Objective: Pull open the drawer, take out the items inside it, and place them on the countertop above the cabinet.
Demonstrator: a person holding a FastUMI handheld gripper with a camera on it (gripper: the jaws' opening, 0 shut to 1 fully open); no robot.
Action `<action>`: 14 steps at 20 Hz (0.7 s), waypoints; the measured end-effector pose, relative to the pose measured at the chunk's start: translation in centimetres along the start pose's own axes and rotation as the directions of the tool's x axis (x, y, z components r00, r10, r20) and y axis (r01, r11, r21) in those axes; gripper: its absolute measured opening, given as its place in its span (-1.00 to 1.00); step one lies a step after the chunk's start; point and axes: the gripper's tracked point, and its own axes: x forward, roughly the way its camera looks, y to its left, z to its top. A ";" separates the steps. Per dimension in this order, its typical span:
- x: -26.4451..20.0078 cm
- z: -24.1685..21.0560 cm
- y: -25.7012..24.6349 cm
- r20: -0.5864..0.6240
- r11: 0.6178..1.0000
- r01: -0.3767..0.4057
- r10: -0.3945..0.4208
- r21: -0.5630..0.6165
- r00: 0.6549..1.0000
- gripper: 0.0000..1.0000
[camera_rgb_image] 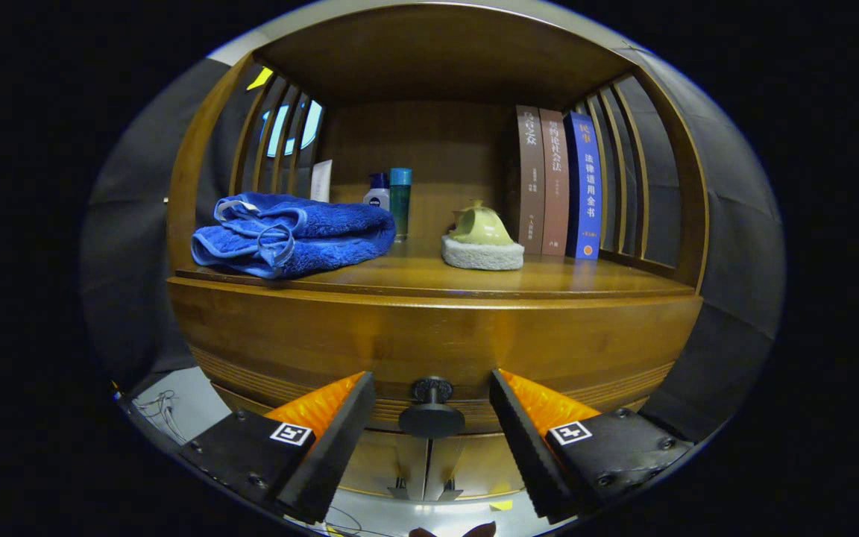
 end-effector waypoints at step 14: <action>-14.6 14.5 0.3 0.219 0.999 -0.032 0.032 0.001 0.975 0.98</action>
